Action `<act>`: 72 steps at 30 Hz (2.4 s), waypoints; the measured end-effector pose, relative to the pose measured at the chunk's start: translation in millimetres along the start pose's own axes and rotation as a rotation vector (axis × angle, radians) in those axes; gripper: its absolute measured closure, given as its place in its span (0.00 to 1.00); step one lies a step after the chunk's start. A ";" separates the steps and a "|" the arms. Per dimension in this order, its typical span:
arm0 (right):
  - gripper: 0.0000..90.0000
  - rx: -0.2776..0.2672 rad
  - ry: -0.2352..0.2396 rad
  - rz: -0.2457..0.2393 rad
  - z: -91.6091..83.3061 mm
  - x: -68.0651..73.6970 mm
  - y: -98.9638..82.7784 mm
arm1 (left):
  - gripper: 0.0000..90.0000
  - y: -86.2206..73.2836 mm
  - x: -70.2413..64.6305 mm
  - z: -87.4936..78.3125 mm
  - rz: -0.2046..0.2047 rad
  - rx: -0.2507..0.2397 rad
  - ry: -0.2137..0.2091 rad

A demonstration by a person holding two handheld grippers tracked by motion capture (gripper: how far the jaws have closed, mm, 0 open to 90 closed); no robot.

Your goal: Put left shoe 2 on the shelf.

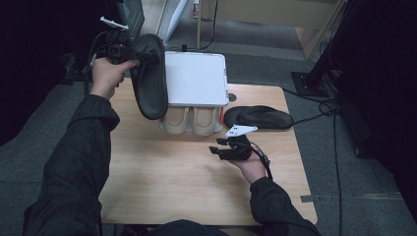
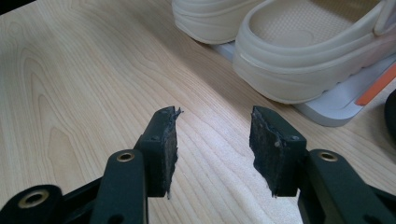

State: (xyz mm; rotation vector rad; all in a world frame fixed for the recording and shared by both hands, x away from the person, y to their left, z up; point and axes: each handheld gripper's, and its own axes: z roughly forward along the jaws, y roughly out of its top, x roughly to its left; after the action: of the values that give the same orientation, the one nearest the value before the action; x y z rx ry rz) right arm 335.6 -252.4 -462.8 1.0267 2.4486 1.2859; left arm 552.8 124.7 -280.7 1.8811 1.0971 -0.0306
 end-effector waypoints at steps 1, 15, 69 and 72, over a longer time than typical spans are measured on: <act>0.58 0.000 0.000 0.001 -0.4 0.0 -0.1 | 0.76 3.6 -2.2 4.7 0.006 0.003 0.001; 0.58 -0.014 -0.007 0.010 -8.5 -2.6 -4.3 | 0.74 25.8 -7.3 72.9 0.030 0.062 -0.006; 0.58 -0.030 -0.024 0.024 -13.2 -6.0 -5.4 | 0.67 -13.7 -22.0 77.4 0.057 0.003 0.125; 0.57 -0.033 -0.033 0.035 -15.4 -10.2 -5.6 | 0.61 -12.7 -25.4 65.4 0.075 -0.018 0.118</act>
State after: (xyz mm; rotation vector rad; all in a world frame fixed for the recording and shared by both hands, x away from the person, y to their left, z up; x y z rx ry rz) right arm 333.4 -271.3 -459.3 1.0786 2.3880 1.3046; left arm 554.5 62.6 -315.9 1.9261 1.1014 0.1337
